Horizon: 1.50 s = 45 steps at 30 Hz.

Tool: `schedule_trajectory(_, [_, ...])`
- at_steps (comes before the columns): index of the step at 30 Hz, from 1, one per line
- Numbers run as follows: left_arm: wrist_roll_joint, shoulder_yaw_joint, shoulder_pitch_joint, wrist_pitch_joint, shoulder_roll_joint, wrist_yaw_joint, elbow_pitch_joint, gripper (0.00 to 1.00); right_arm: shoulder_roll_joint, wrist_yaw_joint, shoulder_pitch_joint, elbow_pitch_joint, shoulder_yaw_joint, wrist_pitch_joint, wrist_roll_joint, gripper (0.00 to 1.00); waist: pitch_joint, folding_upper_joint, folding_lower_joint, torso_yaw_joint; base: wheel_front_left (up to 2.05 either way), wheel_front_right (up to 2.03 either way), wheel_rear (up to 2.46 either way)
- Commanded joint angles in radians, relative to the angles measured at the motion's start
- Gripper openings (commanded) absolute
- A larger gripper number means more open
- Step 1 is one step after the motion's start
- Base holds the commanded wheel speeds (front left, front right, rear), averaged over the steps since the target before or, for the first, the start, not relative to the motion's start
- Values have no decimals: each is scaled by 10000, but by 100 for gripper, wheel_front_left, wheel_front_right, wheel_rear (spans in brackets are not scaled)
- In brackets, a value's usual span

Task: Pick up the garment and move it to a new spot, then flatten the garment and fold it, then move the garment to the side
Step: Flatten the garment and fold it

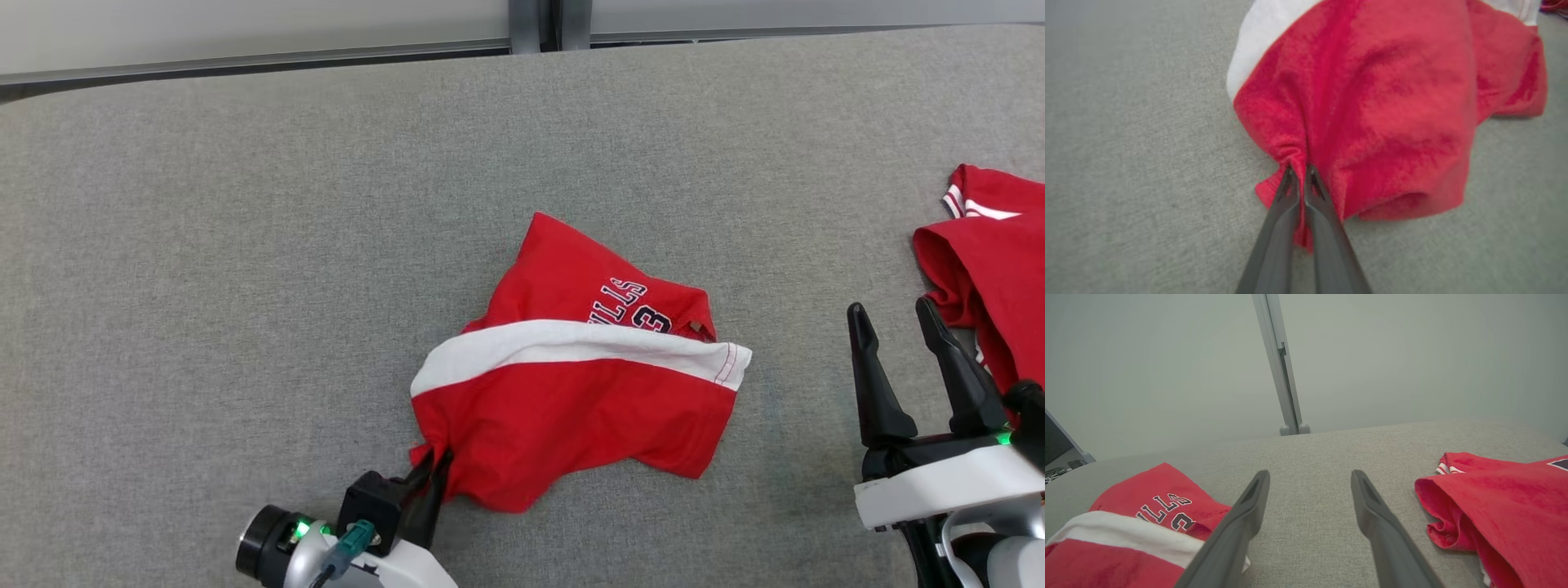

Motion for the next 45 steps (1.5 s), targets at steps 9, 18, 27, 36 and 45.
schedule_trajectory(9, [-470, 185, 153, -1064, -633, 6, 33, 100, -113, 0, 14, -84, -14, 87, -93, 100, -282, 0, 0, 148, 0, 0, 0])
schedule_trajectory(18, [-779, 1225, -28, -2441, -534, 227, -881, 100, -275, 0, 191, -299, 87, 47, -330, 100, -810, 0, 0, 263, 0, 0, 0])
schedule_trajectory(27, [-988, 2549, -129, -2590, 130, 793, -1120, 100, -435, 0, 478, -396, 361, 209, -530, 100, -1296, 0, 0, 354, 0, 0, 0])
schedule_trajectory(36, [-1121, 2960, 860, -2171, 760, 1264, -1543, 100, -437, 0, 843, -388, 508, 269, -468, 100, -1675, 0, 0, 238, 0, 0, 0])
schedule_trajectory(45, [-1122, 2844, 1252, -1725, 959, 1497, -2183, 100, -314, 0, 944, -438, 408, 246, -438, 100, -1705, 0, 0, 201, 0, 0, 0])
